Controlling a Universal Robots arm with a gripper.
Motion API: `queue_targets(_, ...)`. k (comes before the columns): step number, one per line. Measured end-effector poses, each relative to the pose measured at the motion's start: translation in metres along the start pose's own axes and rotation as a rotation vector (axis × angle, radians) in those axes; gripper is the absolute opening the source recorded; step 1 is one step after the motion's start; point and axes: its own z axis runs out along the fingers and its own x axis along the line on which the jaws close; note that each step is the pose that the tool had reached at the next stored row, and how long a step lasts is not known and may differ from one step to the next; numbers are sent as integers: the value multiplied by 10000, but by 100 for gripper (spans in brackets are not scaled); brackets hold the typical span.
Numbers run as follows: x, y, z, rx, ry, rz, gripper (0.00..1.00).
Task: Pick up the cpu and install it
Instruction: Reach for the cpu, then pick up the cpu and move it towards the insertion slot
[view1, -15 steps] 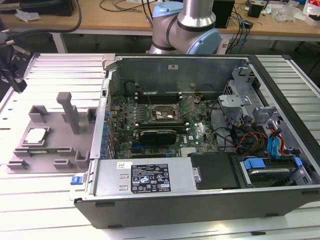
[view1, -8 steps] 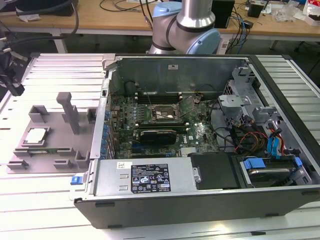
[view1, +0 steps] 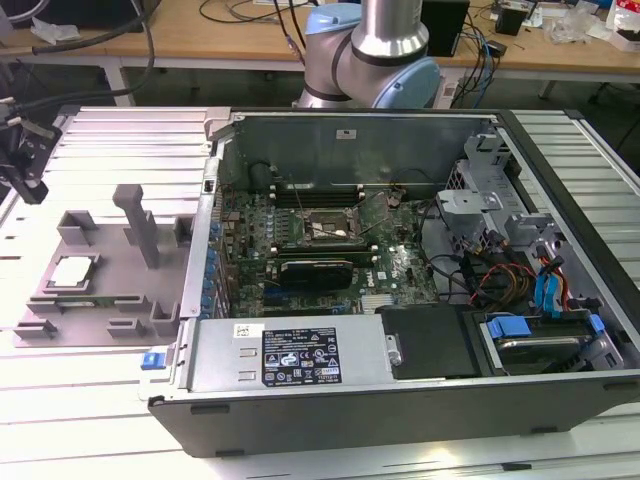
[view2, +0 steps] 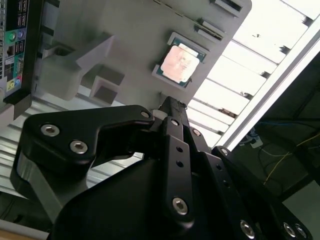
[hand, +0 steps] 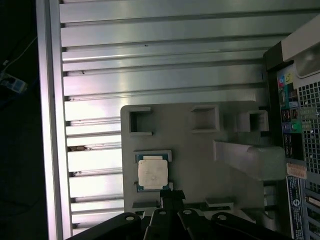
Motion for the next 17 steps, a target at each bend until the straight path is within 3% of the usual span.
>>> queue_targets(14, 1, 1, 2, -3, -1, 1, 11)
queue_targets(17, 2, -9, 58, -4, -1, 2, 11)
